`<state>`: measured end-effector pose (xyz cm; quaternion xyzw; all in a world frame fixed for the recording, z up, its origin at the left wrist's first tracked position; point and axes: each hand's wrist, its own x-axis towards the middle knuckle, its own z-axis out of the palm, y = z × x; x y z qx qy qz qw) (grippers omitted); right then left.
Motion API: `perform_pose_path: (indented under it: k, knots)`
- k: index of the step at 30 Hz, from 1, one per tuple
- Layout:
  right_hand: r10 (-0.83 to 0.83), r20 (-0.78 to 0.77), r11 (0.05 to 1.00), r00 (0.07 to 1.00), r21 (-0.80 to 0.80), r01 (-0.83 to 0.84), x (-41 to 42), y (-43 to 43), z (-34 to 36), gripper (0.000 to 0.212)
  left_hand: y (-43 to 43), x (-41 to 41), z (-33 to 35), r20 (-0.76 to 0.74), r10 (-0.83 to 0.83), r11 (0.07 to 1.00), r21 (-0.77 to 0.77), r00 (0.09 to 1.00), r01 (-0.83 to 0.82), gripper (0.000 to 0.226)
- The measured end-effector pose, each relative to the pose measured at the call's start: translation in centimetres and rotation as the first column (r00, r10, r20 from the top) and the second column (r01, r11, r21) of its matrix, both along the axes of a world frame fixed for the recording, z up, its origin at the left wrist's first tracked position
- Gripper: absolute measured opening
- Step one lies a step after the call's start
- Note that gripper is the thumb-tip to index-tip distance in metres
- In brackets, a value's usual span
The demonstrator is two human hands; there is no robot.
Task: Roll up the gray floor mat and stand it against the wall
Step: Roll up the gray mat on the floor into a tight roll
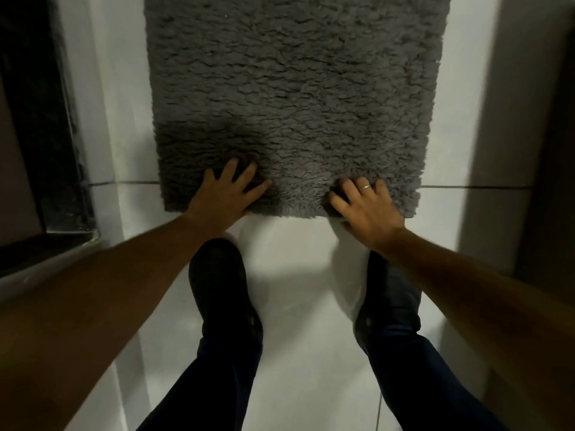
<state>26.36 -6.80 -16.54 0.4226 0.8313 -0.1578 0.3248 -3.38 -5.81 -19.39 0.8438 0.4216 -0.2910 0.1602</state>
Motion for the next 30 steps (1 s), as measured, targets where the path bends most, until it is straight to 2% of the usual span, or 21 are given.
perform_pose_path:
  k: [3,5,8,10,12,15,16,18,20,22,24,26,28,30]
  knots:
    - [-0.007,-0.062,1.000,0.998,0.013,0.008,-0.2,1.1,1.0,0.037,1.2,-0.3,1.1,0.126,0.045,0.999,-0.023,0.991,-0.042,0.038]
    - [-0.028,-0.139,1.000,0.990,0.001,0.028,-0.2,2.1,1.7,0.039,2.4,-0.3,1.8,0.199,0.064,0.998,-0.031,0.978,-0.059,0.022]
    - [-0.084,-0.220,0.996,0.972,-0.020,0.081,-0.3,3.1,2.2,0.058,4.0,0.2,2.2,0.266,0.224,0.975,-0.055,0.938,-0.217,0.017]
    - [-0.091,-0.219,0.995,0.971,0.010,0.096,-0.2,3.6,1.9,0.045,4.5,0.5,1.8,0.248,0.278,0.959,-0.015,0.928,-0.283,0.019]
    - [-0.195,-0.247,0.974,0.949,0.064,0.217,0.0,4.3,1.1,0.032,4.8,0.6,1.2,0.213,0.301,0.943,0.078,0.930,-0.323,0.021]
    - [-0.447,-0.294,0.877,0.845,0.045,0.479,-0.6,5.9,-0.2,0.032,5.6,1.0,1.1,0.257,0.372,0.869,0.241,0.892,-0.432,0.020]
    - [-0.513,-0.295,0.840,0.806,0.019,0.542,-0.9,6.3,-0.6,0.036,5.5,1.2,1.2,0.298,0.360,0.850,0.287,0.884,-0.442,0.017]
    - [-0.579,-0.305,0.797,0.756,-0.019,0.603,-1.2,6.7,-1.4,0.039,4.7,1.8,1.4,0.351,0.236,0.859,0.361,0.906,-0.363,0.009]
    - [-0.555,-0.313,0.814,0.771,-0.014,0.581,-1.2,6.6,-1.8,0.033,3.2,1.6,1.3,0.316,0.139,0.901,0.352,0.938,-0.252,0.021]
    - [-0.547,-0.305,0.820,0.780,-0.008,0.572,-1.2,6.7,-1.9,0.030,1.8,1.0,1.1,0.169,0.133,0.951,0.257,0.977,-0.174,0.060]
    - [-0.537,-0.290,0.824,0.793,0.020,0.566,-1.1,6.9,-1.9,0.032,1.2,0.6,0.8,0.027,0.135,0.966,0.219,0.991,-0.137,0.085]
    - [-0.436,-0.269,0.872,0.859,0.112,0.477,-1.0,6.7,-1.9,0.036,1.6,0.7,0.5,-0.021,0.141,0.964,0.230,0.990,-0.133,0.088]
    - [-0.320,-0.245,0.915,0.915,0.171,0.366,-0.8,6.5,-1.6,0.047,2.5,1.0,0.4,-0.018,0.134,0.961,0.245,0.991,-0.126,0.075]
    - [-0.223,-0.198,0.955,0.954,0.151,0.255,-0.3,6.2,-1.2,0.058,3.6,1.2,0.5,0.019,0.127,0.958,0.258,0.992,-0.128,0.058]
